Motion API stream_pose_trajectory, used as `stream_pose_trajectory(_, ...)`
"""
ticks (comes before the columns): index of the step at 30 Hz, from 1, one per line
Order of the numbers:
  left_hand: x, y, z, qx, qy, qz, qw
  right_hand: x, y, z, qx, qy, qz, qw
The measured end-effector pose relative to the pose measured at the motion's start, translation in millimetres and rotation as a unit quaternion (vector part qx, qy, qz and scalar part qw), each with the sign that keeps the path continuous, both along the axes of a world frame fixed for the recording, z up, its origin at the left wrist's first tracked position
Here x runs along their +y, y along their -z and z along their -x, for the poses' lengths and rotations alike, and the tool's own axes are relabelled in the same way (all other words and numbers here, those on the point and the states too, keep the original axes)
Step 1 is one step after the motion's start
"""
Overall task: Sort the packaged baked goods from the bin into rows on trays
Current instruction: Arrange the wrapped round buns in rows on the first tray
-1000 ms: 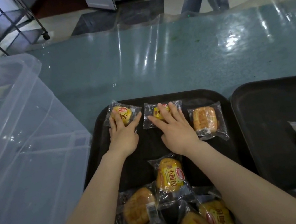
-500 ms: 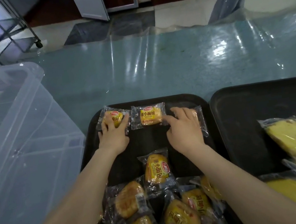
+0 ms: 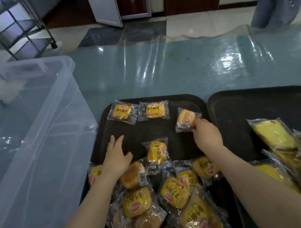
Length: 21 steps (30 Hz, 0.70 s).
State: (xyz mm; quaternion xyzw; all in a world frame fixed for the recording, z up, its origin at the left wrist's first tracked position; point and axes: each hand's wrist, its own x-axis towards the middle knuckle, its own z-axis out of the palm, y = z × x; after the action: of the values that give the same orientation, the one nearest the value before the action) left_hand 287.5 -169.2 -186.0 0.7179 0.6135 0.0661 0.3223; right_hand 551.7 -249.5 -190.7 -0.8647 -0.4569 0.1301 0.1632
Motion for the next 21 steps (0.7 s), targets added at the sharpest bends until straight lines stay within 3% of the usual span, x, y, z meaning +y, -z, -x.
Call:
stream_pose_trajectory(7, -36, -38, 1, -0.099, 0.015, -0.054, 0.994, -6, -40, 38, 0.191, -0.046, -0.151, 0.969)
stream_pose_trajectory(15, -55, -82, -25, -0.214, 0.083, -0.071, 0.971, -17, -86, 65, 0.252, -0.166, -0.153, 0.941)
stream_pose_trajectory(21, -61, -92, -38, -0.292, 0.014, -0.04, 0.955, -32, -88, 58, 0.395, -0.099, -0.202, 0.891)
